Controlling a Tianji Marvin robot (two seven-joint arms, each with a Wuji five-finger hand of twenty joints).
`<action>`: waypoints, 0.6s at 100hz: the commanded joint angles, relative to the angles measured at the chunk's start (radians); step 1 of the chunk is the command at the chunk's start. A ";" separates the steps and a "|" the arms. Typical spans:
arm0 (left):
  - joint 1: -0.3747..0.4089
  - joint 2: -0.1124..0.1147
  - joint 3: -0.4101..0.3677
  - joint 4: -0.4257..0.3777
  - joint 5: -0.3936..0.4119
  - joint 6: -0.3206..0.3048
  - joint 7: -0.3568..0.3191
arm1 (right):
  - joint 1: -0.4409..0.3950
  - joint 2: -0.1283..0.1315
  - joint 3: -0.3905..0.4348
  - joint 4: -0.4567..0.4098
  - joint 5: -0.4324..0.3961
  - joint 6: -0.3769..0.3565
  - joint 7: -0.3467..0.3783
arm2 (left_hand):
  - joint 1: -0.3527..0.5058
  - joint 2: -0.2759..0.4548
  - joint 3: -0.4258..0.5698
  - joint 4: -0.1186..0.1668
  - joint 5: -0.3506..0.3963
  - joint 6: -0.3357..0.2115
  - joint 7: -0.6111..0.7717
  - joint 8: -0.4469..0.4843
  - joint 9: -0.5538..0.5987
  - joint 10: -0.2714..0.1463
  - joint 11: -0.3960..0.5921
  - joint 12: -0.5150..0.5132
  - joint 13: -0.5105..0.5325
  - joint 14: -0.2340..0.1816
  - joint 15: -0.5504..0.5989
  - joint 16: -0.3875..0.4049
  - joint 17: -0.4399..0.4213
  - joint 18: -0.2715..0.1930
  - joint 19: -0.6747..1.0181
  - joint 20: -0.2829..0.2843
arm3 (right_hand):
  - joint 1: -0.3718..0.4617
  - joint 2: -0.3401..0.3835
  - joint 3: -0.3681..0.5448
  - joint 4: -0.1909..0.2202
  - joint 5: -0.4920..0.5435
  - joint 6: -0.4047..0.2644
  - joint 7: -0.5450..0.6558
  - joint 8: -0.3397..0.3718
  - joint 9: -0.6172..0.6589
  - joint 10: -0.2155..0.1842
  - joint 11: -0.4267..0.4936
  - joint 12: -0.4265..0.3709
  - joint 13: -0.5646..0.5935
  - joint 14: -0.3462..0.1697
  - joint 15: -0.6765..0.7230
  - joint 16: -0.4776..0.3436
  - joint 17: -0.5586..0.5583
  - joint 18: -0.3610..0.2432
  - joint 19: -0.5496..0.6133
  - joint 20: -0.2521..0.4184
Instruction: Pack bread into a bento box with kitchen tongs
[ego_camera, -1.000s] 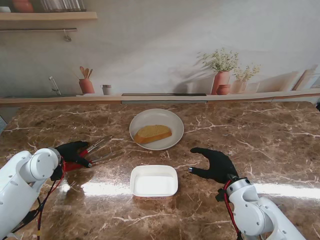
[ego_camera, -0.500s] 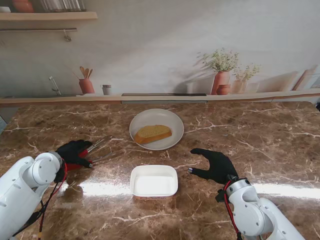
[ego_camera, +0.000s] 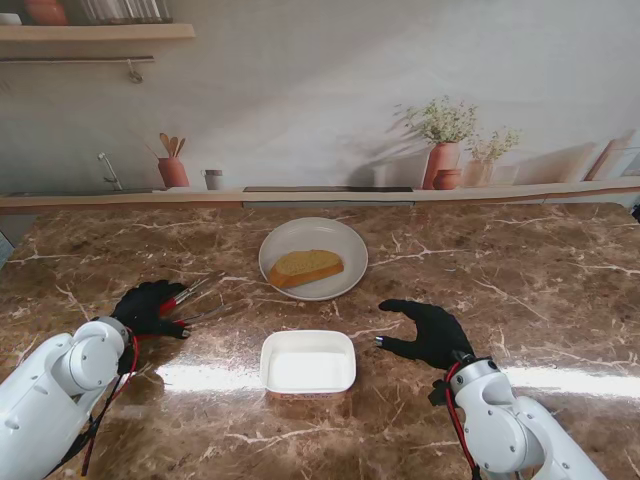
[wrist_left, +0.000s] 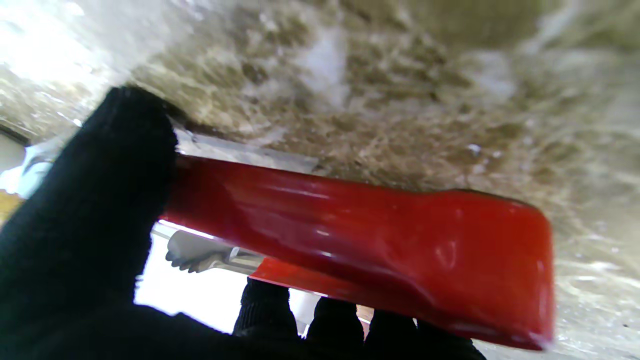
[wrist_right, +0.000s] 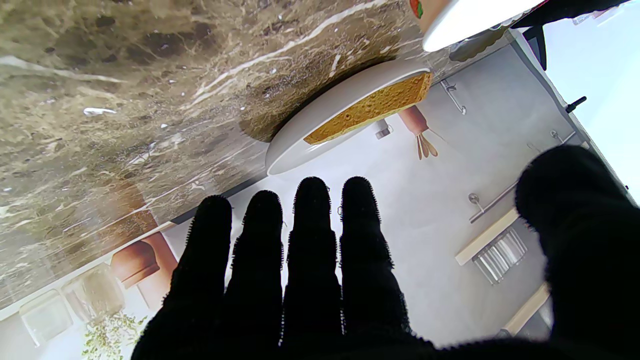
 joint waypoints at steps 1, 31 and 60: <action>0.046 -0.018 0.018 0.030 0.005 0.002 -0.025 | -0.007 -0.004 -0.002 0.003 0.007 0.006 0.013 | 0.026 -0.019 0.057 0.008 0.021 -0.075 0.186 0.073 0.039 -0.011 0.089 0.044 0.087 0.053 0.173 0.079 0.099 0.096 0.207 0.129 | 0.015 0.014 -0.015 0.037 0.008 -0.013 0.000 0.008 0.014 -0.002 0.006 0.015 0.026 -0.013 0.007 0.009 0.000 -0.006 0.004 0.025; 0.066 -0.030 -0.009 0.000 0.012 0.006 0.036 | -0.008 -0.003 -0.004 0.000 0.013 0.006 0.022 | 0.098 -0.023 0.208 0.010 0.221 -0.072 0.561 0.049 0.127 -0.041 0.285 0.031 0.167 0.057 0.212 0.092 0.107 0.126 0.344 0.149 | 0.025 0.023 -0.025 0.038 0.013 -0.011 0.003 0.007 0.026 -0.002 0.009 0.020 0.030 -0.011 0.008 0.009 0.003 -0.005 0.009 0.025; 0.093 -0.029 -0.060 -0.074 0.005 0.031 0.009 | -0.007 -0.003 0.000 -0.004 0.020 0.003 0.028 | 0.148 -0.017 0.272 0.018 0.275 -0.051 0.586 0.022 0.544 -0.037 0.414 -0.043 0.549 0.159 0.314 0.085 0.160 0.245 0.649 0.121 | 0.031 0.032 -0.032 0.039 0.017 -0.012 0.004 0.006 0.040 -0.001 0.012 0.025 0.042 -0.009 0.012 0.010 0.010 0.000 0.018 0.027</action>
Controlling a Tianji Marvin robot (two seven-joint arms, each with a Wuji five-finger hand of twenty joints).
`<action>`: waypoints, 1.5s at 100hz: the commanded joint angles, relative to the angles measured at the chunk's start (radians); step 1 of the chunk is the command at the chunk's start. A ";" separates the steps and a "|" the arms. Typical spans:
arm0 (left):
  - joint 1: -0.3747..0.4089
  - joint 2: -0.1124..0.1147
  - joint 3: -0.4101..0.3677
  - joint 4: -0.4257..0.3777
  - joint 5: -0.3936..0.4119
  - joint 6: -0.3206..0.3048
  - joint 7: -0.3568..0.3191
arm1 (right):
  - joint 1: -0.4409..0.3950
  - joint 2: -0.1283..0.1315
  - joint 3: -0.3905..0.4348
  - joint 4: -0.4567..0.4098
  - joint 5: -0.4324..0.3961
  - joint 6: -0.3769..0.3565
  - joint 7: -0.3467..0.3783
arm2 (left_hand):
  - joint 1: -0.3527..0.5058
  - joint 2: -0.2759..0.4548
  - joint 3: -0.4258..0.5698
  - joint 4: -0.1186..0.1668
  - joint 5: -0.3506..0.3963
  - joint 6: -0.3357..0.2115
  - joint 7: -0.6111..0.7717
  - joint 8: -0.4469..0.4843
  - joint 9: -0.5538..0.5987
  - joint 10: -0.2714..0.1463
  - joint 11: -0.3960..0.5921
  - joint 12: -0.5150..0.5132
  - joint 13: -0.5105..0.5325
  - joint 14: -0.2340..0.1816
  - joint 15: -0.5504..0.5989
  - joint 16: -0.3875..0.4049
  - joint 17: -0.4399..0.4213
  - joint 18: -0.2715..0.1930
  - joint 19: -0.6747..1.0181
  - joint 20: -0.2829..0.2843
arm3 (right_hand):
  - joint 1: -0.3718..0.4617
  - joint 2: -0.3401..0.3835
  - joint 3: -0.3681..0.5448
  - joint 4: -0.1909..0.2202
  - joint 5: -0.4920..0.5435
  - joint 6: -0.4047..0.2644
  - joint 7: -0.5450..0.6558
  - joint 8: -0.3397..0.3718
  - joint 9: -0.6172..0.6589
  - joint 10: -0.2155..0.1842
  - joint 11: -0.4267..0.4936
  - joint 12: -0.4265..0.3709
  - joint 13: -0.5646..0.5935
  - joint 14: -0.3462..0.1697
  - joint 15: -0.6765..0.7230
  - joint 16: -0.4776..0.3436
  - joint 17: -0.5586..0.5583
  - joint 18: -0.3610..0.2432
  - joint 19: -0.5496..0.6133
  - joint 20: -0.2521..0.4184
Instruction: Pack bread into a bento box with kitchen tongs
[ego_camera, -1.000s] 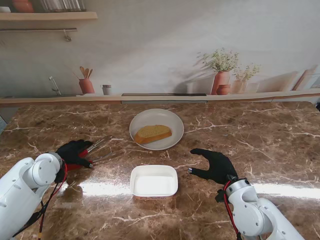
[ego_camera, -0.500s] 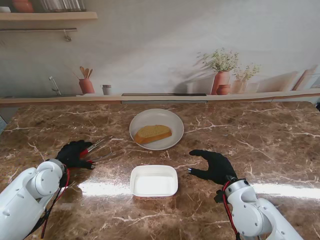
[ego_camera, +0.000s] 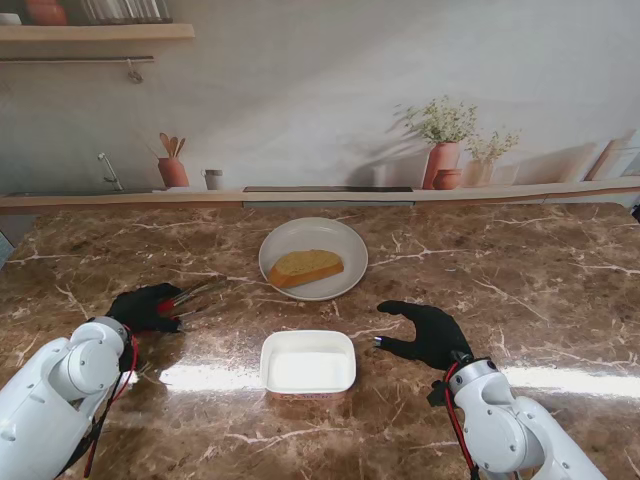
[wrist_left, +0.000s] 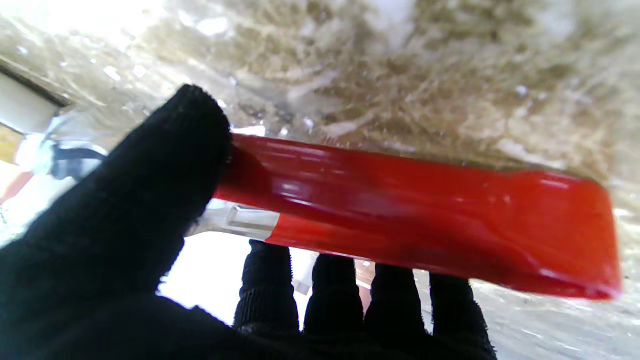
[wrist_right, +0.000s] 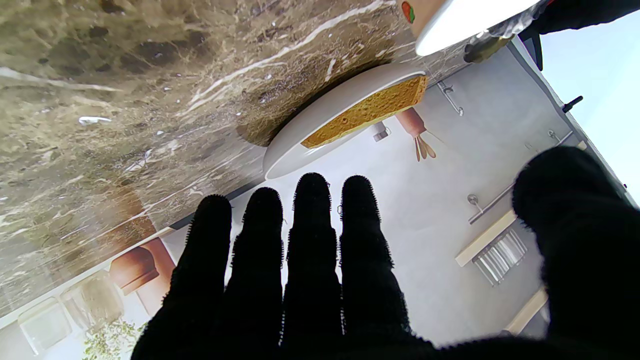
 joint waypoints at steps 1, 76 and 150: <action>0.032 -0.002 0.007 0.008 0.001 0.007 -0.042 | -0.007 -0.002 0.001 -0.001 0.006 0.004 0.015 | 0.048 0.024 0.083 0.025 0.071 -0.036 0.112 0.016 0.203 -0.021 0.195 0.053 0.251 0.126 0.244 0.083 0.072 0.118 0.191 0.076 | 0.024 0.020 -0.022 0.035 0.009 -0.011 0.004 0.005 0.010 -0.001 0.005 0.013 0.021 -0.009 0.007 0.010 0.006 -0.002 0.017 0.027; 0.031 -0.020 0.001 0.047 -0.101 -0.032 -0.012 | -0.021 0.000 0.011 -0.013 0.028 0.015 0.042 | 0.203 0.083 0.146 0.058 0.237 0.033 -0.020 -0.288 0.113 -0.039 0.334 0.373 0.409 0.128 0.589 0.599 0.272 0.345 0.543 0.201 | 0.031 0.040 -0.036 0.037 0.011 -0.013 0.005 0.001 0.039 0.000 0.009 0.022 0.057 0.012 0.021 0.022 0.030 0.038 0.063 0.050; 0.060 0.010 -0.082 -0.048 -0.015 -0.120 -0.103 | -0.024 0.000 0.011 -0.014 0.040 0.016 0.049 | 0.284 0.061 0.106 0.011 0.355 0.166 -0.226 -0.423 0.297 0.060 0.292 0.221 0.630 0.147 0.651 0.739 0.714 0.188 0.987 0.380 | 0.034 0.048 -0.043 0.038 0.013 -0.023 0.005 0.000 0.055 -0.002 0.015 0.034 0.076 0.031 0.036 0.051 0.029 0.076 0.082 0.083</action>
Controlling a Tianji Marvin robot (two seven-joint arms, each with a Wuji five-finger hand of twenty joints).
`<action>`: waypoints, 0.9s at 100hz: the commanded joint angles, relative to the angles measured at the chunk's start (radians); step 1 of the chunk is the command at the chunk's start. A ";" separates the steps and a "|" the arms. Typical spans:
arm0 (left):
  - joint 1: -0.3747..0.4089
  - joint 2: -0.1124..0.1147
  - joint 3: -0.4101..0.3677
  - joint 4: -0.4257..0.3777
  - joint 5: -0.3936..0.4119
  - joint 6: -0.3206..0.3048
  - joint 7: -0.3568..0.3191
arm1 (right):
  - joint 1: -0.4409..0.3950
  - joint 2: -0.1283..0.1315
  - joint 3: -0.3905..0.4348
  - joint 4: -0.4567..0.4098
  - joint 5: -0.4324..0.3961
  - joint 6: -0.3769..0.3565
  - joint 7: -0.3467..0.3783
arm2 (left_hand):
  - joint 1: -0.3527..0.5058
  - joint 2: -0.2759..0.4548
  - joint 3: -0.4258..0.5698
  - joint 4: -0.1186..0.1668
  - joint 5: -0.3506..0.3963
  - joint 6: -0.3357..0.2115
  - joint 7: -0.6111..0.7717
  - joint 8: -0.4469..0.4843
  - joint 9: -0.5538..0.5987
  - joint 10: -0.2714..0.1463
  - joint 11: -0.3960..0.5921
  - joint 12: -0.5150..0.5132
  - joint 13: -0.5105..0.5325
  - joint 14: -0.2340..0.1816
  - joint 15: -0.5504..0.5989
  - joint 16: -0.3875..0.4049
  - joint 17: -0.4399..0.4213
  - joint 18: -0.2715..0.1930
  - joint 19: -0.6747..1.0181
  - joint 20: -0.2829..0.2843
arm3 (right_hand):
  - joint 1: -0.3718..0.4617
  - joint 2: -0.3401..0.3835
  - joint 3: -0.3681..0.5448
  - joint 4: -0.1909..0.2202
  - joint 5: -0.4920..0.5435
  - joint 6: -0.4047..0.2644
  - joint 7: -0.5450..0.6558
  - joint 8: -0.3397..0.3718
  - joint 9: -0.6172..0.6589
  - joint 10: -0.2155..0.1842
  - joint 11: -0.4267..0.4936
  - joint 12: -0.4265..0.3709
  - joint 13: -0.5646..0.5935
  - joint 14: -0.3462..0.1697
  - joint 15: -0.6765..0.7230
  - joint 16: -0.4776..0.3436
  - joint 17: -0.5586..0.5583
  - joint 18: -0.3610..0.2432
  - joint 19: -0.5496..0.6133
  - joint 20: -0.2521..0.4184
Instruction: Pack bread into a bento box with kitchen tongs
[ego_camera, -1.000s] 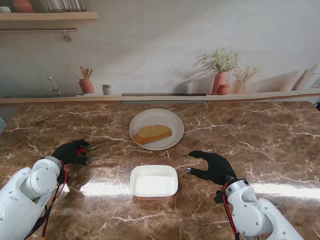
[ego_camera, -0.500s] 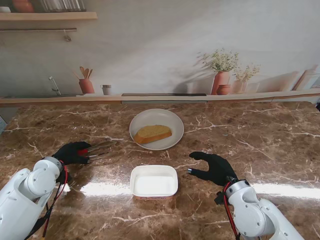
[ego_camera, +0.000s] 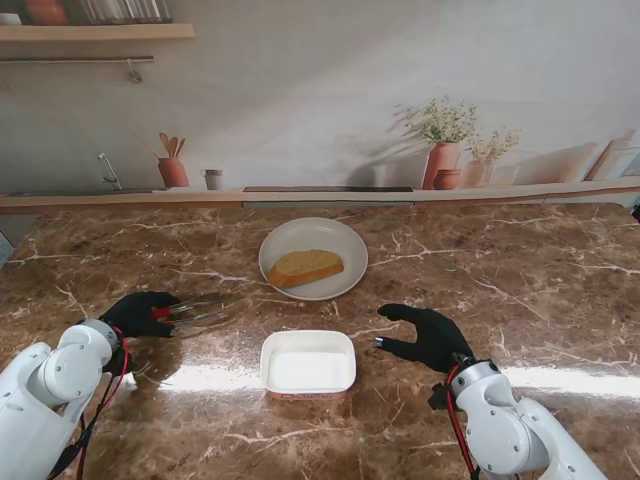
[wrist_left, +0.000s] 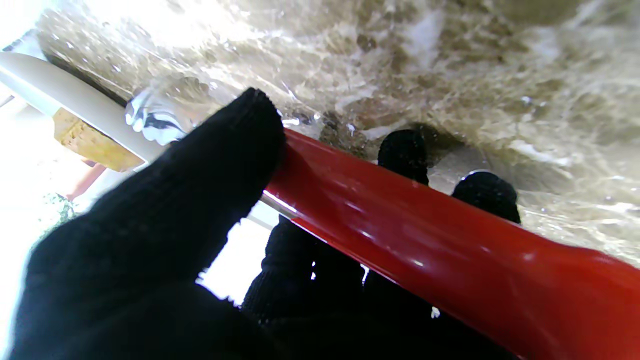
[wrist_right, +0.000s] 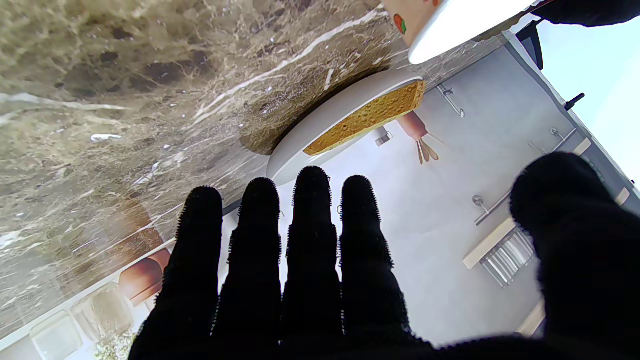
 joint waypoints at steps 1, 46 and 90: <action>0.000 0.004 0.010 0.019 0.011 0.007 -0.011 | -0.007 -0.002 -0.002 0.006 0.007 0.003 0.014 | 0.117 0.076 0.044 0.035 0.051 -0.071 0.081 0.027 0.016 0.021 0.002 0.012 0.053 0.058 0.042 0.032 0.017 -0.050 0.129 0.054 | 0.034 0.013 -0.020 0.038 0.012 -0.024 0.005 0.000 0.012 -0.002 0.007 0.019 0.024 0.002 0.005 0.024 0.002 0.004 0.017 0.032; 0.022 0.007 -0.034 -0.044 0.020 -0.025 -0.025 | -0.011 0.000 0.003 0.000 0.011 0.007 0.025 | 0.152 0.120 0.012 0.030 0.043 -0.012 -0.096 -0.066 -0.039 0.035 0.011 -0.042 0.011 0.064 0.010 0.063 -0.085 -0.013 0.011 0.080 | 0.032 0.018 -0.022 0.039 0.010 -0.028 0.003 0.000 0.015 -0.002 0.006 0.022 0.033 0.007 0.009 0.035 0.003 0.011 0.017 0.044; 0.001 0.006 -0.049 -0.189 0.008 -0.054 -0.047 | -0.006 -0.001 0.002 0.005 0.014 0.004 0.020 | 0.156 0.100 0.022 0.028 0.057 -0.027 -0.139 -0.089 -0.025 0.025 0.026 -0.034 0.037 0.064 0.024 0.074 -0.053 -0.050 0.048 0.098 | 0.031 0.018 -0.022 0.039 0.010 -0.032 0.002 0.000 0.016 -0.003 0.005 0.023 0.032 0.007 0.007 0.039 0.003 0.011 0.013 0.052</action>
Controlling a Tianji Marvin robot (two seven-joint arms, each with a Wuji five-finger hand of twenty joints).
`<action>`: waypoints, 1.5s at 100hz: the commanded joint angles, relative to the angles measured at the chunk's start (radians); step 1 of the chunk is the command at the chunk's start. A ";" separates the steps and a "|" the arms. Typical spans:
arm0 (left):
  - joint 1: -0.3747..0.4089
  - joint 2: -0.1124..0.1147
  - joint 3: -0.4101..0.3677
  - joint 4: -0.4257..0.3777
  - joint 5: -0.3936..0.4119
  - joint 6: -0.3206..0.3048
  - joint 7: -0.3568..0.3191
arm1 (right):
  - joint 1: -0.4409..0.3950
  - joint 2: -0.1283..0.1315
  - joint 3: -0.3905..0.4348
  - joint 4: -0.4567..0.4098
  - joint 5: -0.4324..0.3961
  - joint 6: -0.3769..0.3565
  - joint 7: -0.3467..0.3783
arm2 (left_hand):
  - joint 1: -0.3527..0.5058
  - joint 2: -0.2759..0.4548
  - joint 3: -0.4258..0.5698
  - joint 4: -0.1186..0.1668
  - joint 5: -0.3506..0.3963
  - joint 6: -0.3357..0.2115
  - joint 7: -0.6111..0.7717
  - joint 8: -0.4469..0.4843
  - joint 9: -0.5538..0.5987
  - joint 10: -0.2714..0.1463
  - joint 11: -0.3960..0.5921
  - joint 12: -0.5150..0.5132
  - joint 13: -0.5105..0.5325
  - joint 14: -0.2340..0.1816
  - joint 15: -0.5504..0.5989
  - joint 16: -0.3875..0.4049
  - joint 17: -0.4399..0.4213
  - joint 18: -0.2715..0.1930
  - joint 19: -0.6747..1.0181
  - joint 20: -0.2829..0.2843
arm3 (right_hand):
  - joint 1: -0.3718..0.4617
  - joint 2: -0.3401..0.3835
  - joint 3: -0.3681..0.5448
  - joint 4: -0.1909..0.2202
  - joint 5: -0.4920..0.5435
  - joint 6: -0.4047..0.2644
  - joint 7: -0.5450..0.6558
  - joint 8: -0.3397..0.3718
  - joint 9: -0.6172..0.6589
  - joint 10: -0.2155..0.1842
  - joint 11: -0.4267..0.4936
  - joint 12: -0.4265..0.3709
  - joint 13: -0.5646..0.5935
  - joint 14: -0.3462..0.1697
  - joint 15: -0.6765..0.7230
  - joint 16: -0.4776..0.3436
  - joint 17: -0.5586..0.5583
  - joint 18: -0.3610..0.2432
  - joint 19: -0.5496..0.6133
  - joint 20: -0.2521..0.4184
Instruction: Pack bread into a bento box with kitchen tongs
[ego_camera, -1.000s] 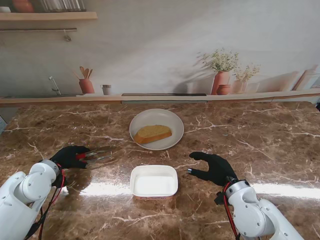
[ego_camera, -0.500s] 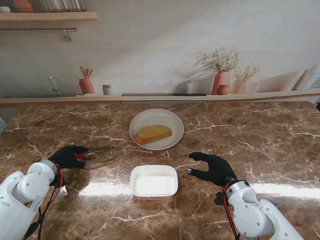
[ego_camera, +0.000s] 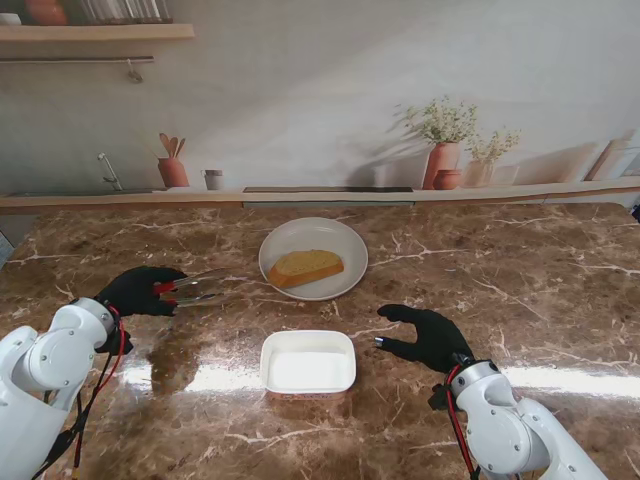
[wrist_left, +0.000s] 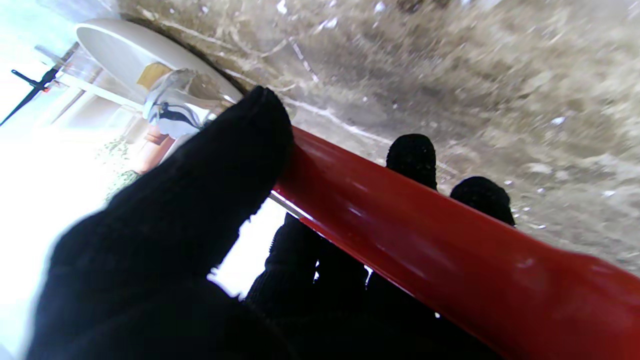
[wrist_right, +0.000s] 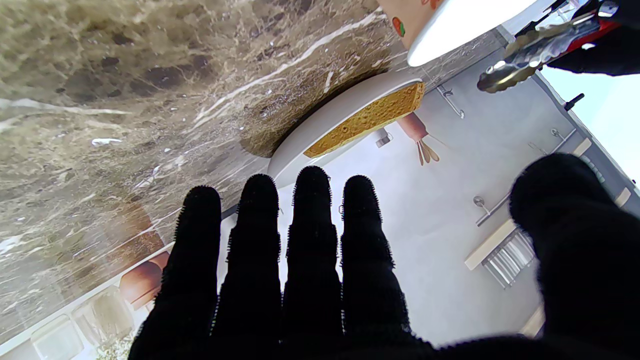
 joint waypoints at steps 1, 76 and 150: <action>-0.033 0.000 0.014 -0.022 -0.011 -0.003 -0.005 | -0.006 -0.002 0.000 0.006 0.007 0.002 0.011 | 0.101 0.090 0.076 0.030 0.047 -0.066 0.008 0.010 -0.012 -0.014 0.017 -0.002 0.047 0.016 0.028 0.013 0.012 -0.034 0.065 0.039 | 0.031 0.014 -0.019 0.039 0.010 -0.021 0.003 0.000 0.016 -0.003 0.005 0.014 0.012 -0.003 0.003 0.015 0.003 0.000 0.013 0.027; -0.381 -0.004 0.356 0.190 -0.094 0.066 -0.089 | 0.007 -0.009 -0.005 0.030 0.037 -0.026 -0.013 | 0.103 0.095 0.079 0.032 0.028 0.014 -0.150 -0.078 -0.060 0.004 0.030 0.013 0.040 0.030 0.042 0.033 0.008 -0.036 0.082 0.095 | 0.032 0.014 -0.019 0.039 0.008 -0.022 0.000 0.000 0.014 -0.004 0.004 0.014 0.009 -0.001 0.002 0.017 0.003 0.003 0.008 0.036; -0.422 -0.014 0.427 0.206 -0.165 0.205 -0.128 | -0.006 -0.011 0.000 0.030 0.058 -0.034 -0.012 | 0.096 0.116 0.077 0.035 -0.096 0.173 -0.247 -0.128 -0.156 0.061 0.055 0.021 0.032 0.027 0.069 0.054 0.008 -0.050 0.099 0.144 | 0.037 0.013 -0.021 0.039 0.010 -0.026 0.001 0.002 0.013 -0.005 0.004 0.016 0.001 0.002 0.000 0.018 -0.001 0.011 0.007 0.046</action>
